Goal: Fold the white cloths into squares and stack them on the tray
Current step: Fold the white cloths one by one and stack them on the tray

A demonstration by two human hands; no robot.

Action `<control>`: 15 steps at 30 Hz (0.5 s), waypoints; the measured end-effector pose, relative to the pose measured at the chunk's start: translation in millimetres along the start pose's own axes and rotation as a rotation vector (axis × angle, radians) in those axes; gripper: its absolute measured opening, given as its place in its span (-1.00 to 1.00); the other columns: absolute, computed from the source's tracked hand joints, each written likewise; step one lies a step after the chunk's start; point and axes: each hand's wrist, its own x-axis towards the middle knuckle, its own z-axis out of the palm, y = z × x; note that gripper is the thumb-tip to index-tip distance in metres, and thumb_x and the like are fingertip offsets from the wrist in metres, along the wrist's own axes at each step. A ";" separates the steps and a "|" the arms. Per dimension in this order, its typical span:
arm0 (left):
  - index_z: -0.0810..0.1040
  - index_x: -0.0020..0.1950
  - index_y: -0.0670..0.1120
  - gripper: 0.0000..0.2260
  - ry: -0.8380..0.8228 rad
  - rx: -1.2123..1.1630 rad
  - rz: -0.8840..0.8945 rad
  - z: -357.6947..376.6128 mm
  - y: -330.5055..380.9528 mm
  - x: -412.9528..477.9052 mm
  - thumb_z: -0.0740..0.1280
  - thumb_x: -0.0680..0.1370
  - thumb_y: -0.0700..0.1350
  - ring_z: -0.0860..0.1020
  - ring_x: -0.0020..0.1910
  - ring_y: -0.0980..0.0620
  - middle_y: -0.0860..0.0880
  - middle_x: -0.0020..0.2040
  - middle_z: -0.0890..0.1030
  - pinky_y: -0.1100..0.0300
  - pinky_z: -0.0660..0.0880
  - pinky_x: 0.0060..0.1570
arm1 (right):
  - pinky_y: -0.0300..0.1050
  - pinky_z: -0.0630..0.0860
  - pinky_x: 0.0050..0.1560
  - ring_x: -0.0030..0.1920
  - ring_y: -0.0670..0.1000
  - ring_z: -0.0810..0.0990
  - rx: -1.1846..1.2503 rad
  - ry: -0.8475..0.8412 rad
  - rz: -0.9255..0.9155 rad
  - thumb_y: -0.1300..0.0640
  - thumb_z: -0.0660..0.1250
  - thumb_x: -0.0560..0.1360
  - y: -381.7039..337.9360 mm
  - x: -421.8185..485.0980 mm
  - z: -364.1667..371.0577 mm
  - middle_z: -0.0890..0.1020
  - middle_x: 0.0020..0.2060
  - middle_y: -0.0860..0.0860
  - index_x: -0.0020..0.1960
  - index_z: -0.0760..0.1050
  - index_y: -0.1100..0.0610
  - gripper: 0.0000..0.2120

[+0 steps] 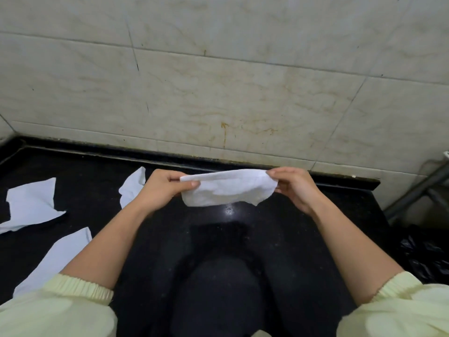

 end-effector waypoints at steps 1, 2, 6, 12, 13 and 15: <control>0.71 -0.13 -0.15 -0.85 -0.038 0.036 -0.004 -0.7 -3.2 -2.6 0.49 0.44 -0.07 0.58 -0.12 0.02 -0.27 -0.10 0.67 0.01 0.50 0.09 | -0.15 0.57 -0.13 -0.22 0.05 0.66 -0.002 -0.027 0.017 0.33 0.35 0.47 4.1 -2.8 -1.8 0.69 -0.25 0.10 -0.13 0.64 0.25 -0.91; 0.71 -0.16 -0.15 -0.85 -0.082 0.062 -0.029 -0.4 -6.5 -6.2 0.49 0.44 -0.06 0.57 -0.14 0.02 -0.28 -0.12 0.66 0.04 0.47 0.06 | -0.16 0.57 -0.14 -0.21 0.04 0.66 -0.005 -0.052 0.043 0.33 0.34 0.48 9.7 -6.0 -4.6 0.70 -0.23 0.11 -0.11 0.64 0.26 -0.90; 0.66 -0.37 -0.08 -0.81 -0.252 0.141 -0.178 4.1 -31.1 -25.0 0.50 0.42 -0.05 0.50 -0.28 0.12 -0.04 -0.37 0.57 0.23 0.39 -0.12 | -0.18 0.59 -0.12 -0.15 0.08 0.68 -0.044 -0.115 0.203 0.33 0.34 0.47 44.9 -23.9 -13.5 0.69 -0.12 0.21 -0.05 0.64 0.30 -0.88; 0.40 -0.55 -0.04 -0.59 -0.420 0.140 -0.410 27.0 -90.2 -55.6 0.53 0.39 -0.05 0.31 -0.46 0.14 0.04 -0.50 0.34 0.30 0.25 -0.35 | -0.16 0.61 -0.07 -0.02 0.14 0.68 -0.082 -0.152 0.467 0.30 0.36 0.48 119.9 -58.6 -15.9 0.69 -0.01 0.23 0.05 0.62 0.36 -0.81; 0.43 -0.60 -0.03 -0.57 -0.428 0.120 -0.449 31.7 -96.6 -58.9 0.51 0.42 -0.11 0.35 -0.50 0.20 0.10 -0.53 0.38 0.37 0.29 -0.39 | -0.17 0.61 -0.10 -0.04 0.12 0.69 -0.096 -0.149 0.493 0.28 0.38 0.47 127.1 -62.6 -14.6 0.70 -0.03 0.22 0.05 0.63 0.35 -0.81; 0.52 -0.60 0.00 -0.57 -0.430 0.099 -0.507 37.4 -109.8 -64.3 0.46 0.47 -0.19 0.43 -0.51 0.27 0.16 -0.54 0.47 0.44 0.36 -0.41 | -0.21 0.60 -0.19 -0.14 0.07 0.70 -0.142 -0.132 0.516 0.24 0.43 0.45 137.4 -66.5 -11.4 0.72 -0.09 0.17 0.02 0.65 0.29 -0.82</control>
